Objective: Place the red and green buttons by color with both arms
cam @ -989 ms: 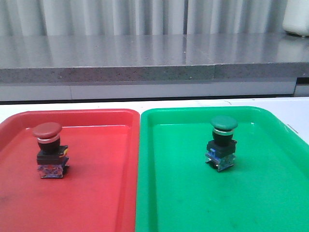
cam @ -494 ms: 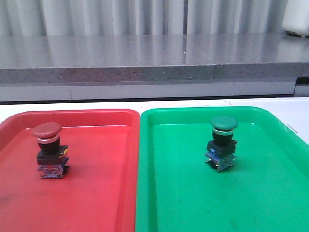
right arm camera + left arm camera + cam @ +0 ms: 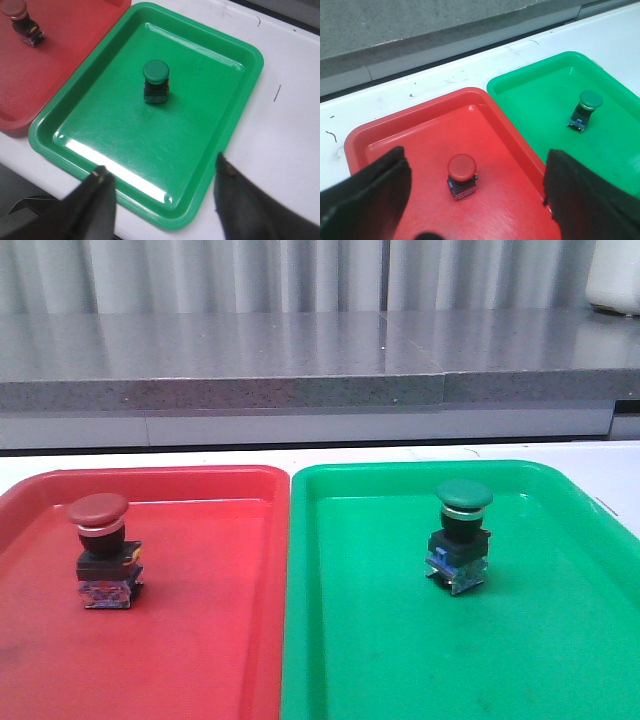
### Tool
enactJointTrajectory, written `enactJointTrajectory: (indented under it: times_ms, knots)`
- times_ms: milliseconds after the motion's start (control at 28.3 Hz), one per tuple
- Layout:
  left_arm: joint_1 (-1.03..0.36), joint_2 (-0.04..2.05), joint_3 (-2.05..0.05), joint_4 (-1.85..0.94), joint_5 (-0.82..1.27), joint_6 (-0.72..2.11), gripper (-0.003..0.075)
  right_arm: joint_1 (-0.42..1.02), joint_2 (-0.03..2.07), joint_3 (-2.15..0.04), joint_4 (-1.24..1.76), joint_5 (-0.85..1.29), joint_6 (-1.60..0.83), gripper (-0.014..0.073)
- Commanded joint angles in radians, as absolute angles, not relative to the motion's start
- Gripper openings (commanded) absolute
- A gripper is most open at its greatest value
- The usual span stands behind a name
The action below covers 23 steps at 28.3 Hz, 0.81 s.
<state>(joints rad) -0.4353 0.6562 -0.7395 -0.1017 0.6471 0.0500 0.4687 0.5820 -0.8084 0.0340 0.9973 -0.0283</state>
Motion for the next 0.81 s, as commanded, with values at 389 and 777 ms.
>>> enactJointTrajectory:
  times_ms: [389,777]
  knots:
    - [-0.443,0.656,-0.765,-0.116,0.581,0.044,-0.0020,0.468,0.583,-0.831,0.028,0.940,-0.027,-0.0070]
    - [-0.414,0.581,-0.699,-0.086,0.513,0.048,-0.0020,0.468,0.583,-0.831,0.028,0.940,-0.027,-0.0070]
